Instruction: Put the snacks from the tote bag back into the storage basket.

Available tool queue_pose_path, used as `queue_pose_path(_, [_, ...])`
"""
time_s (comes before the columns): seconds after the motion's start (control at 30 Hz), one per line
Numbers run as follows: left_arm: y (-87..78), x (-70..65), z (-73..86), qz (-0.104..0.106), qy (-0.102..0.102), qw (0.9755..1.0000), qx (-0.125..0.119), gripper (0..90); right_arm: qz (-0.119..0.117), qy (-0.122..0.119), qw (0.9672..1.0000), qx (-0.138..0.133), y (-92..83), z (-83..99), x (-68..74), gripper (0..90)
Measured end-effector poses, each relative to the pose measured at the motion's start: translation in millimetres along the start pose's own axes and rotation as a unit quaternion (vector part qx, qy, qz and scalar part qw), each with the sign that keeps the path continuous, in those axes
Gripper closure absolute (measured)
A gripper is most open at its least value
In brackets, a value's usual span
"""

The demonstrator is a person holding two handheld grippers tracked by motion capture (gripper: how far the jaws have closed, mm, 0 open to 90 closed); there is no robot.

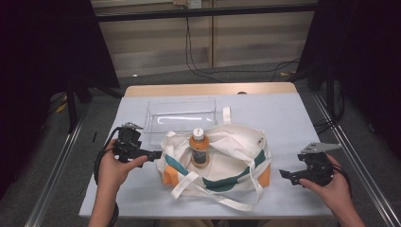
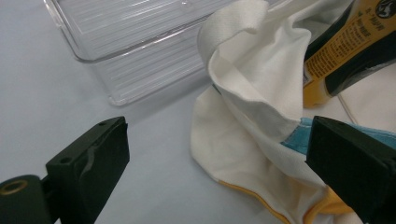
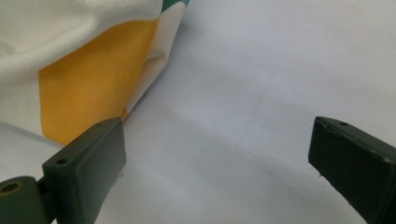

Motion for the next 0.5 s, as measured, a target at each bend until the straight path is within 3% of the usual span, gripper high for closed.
queue_pose_path(0.2, [2.7,-7.0,-6.4,0.009,0.003,0.9999,0.008,6.0,0.003,0.001,1.0000,0.000,-2.3,1.7,0.8,3.9])
queue_pose_path(0.37, [2.1,-14.2,-16.8,0.016,0.017,0.9997,0.012,5.9,0.003,-0.003,1.0000,0.003,-1.6,3.7,2.0,4.0])
queue_pose_path(0.5, [1.7,-19.9,-25.9,0.010,0.031,0.9993,0.019,5.9,0.004,-0.004,1.0000,0.004,-3.2,6.5,2.7,4.1])
Point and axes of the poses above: each handheld gripper's, and its own axes: y roughly forward along the jaws, z roughly out of its underside, x roughly to its left, the point moved 2 cm from there along y, roughly forward along the jaws, and after that the axes turned 9 degrees about y, right-handed, at the moved point
